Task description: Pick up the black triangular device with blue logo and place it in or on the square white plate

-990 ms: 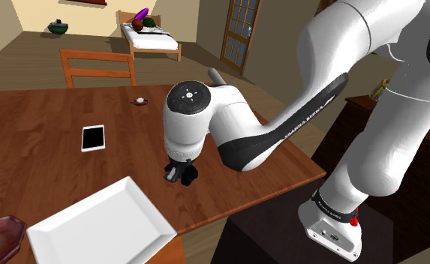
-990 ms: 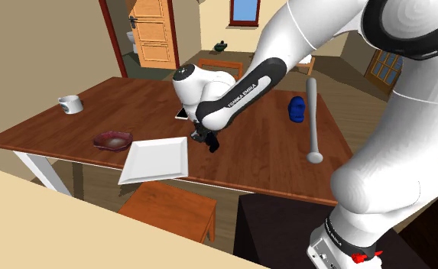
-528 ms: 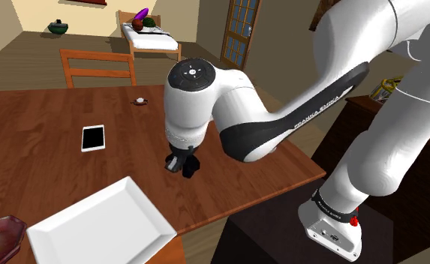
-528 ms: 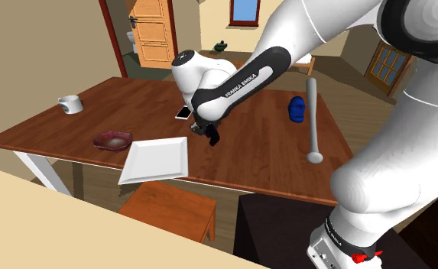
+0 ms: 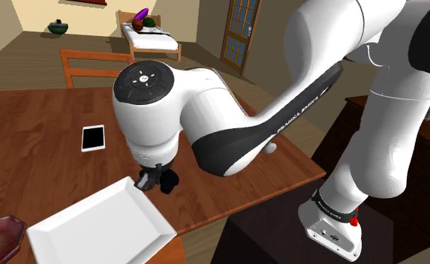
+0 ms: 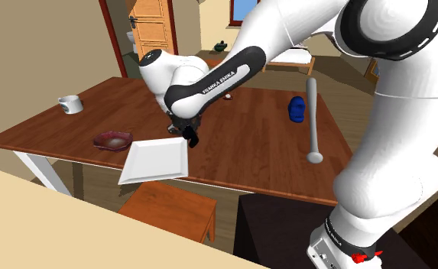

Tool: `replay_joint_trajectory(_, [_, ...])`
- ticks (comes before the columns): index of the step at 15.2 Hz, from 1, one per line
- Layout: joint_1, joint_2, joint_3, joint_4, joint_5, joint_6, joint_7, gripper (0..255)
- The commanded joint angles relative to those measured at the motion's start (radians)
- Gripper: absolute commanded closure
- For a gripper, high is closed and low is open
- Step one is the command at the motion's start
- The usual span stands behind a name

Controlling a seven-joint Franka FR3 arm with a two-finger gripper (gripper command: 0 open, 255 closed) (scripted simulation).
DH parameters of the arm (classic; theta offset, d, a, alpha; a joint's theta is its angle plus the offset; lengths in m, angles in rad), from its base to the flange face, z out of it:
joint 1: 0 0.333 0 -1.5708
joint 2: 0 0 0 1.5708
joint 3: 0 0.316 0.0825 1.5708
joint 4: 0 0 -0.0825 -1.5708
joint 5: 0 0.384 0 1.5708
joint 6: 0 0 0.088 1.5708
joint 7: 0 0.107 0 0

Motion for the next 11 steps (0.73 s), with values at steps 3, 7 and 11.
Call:
replay_joint_trajectory(3, [0.12, 0.156, -0.02, 0.189, -0.075, -0.11, 0.064, 255])
replay_joint_trajectory(7, [0.272, 0.322, -0.054, 0.428, -0.136, -0.228, 0.097, 255])
replay_joint_trajectory(11, [0.276, 0.343, -0.067, 0.406, -0.152, -0.194, 0.117, 255])
